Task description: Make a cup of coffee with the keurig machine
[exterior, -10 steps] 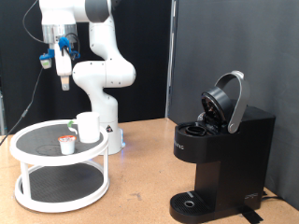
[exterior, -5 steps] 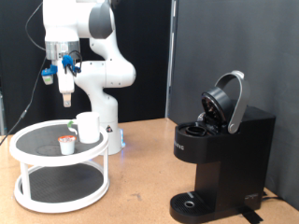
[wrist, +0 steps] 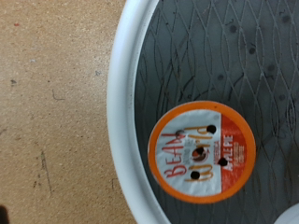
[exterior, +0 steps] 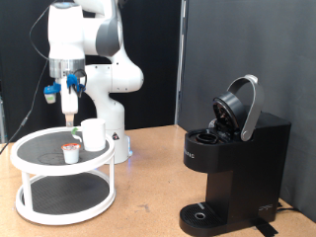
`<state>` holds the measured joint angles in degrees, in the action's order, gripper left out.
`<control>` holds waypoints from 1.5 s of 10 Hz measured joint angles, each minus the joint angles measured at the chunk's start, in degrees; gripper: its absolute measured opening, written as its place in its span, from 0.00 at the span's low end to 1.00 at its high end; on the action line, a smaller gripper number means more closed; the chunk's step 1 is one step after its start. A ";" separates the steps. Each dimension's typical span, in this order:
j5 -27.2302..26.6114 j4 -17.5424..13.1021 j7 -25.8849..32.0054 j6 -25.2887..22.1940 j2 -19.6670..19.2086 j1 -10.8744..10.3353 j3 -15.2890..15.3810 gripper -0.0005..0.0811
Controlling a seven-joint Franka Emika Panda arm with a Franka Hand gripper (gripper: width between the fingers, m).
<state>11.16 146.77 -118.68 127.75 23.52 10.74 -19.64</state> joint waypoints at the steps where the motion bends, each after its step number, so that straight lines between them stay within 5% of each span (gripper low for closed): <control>1: 0.31 0.68 0.00 1.49 -0.60 0.09 -0.04 0.91; 15: 3.53 7.41 -0.31 14.39 -5.90 1.62 0.04 0.91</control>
<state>14.68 154.18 -118.99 142.14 17.62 12.36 -19.59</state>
